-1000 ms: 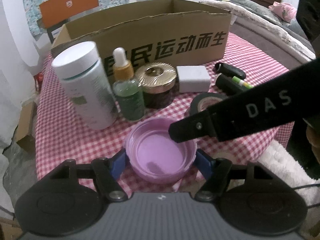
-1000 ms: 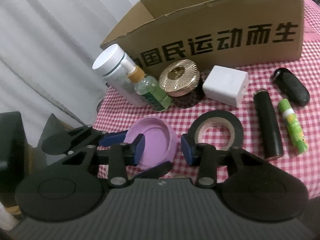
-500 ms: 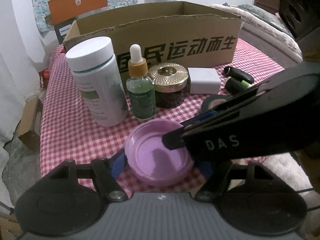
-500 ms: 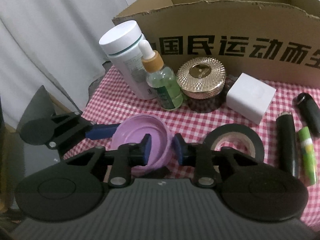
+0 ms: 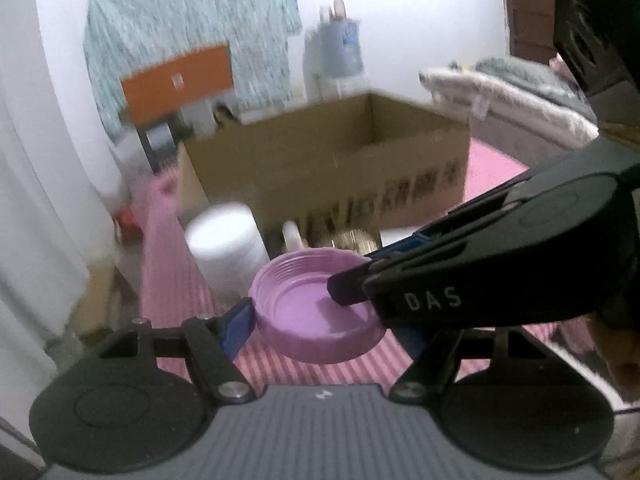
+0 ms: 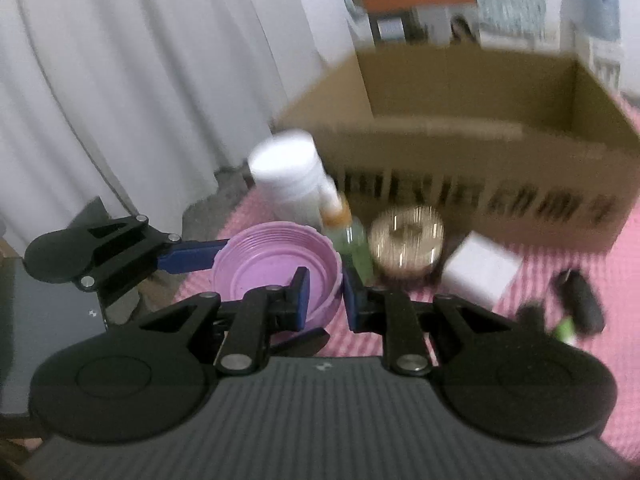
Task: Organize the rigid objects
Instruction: 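Carry the pink lid into the cardboard box and open the right tool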
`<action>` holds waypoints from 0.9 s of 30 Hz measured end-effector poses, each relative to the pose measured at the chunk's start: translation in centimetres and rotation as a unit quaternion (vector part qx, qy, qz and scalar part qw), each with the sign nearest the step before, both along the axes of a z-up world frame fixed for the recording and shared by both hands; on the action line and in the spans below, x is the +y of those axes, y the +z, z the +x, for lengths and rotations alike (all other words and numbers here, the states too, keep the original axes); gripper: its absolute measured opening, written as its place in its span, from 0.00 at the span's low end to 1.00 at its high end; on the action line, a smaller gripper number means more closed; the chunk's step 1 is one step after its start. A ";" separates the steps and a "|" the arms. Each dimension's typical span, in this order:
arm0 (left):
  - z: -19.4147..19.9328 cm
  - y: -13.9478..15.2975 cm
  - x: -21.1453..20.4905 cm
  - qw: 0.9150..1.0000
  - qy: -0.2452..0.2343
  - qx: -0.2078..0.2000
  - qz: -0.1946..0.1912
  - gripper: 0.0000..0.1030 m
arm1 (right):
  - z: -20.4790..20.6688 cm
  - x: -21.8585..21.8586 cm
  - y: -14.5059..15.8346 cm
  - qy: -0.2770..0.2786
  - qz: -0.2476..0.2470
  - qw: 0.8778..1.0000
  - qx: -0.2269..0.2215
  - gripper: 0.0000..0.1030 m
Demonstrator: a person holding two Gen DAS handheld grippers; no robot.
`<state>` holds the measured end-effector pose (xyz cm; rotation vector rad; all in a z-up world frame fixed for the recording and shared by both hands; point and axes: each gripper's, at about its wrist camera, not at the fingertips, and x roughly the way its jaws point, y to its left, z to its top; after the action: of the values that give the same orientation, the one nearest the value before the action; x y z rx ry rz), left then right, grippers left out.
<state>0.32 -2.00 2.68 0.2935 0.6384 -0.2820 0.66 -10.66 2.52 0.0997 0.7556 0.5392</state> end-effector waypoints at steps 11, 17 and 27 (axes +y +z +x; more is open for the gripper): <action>7.9 7.3 -0.2 0.999 0.017 -0.044 -0.014 0.72 | 7.3 -2.0 9.2 0.032 0.029 0.998 -0.041 0.16; 16.4 7.1 -0.5 1.000 0.016 0.002 0.017 0.72 | 16.8 -1.3 9.7 0.035 0.034 0.999 0.021 0.16; 27.3 2.0 -0.3 0.991 0.009 0.113 0.071 0.72 | 29.2 -0.6 3.2 0.011 0.030 0.988 0.150 0.15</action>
<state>27.57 -2.28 4.65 0.3964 0.8867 -0.2550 29.87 -11.31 5.74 0.2333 1.0350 0.5744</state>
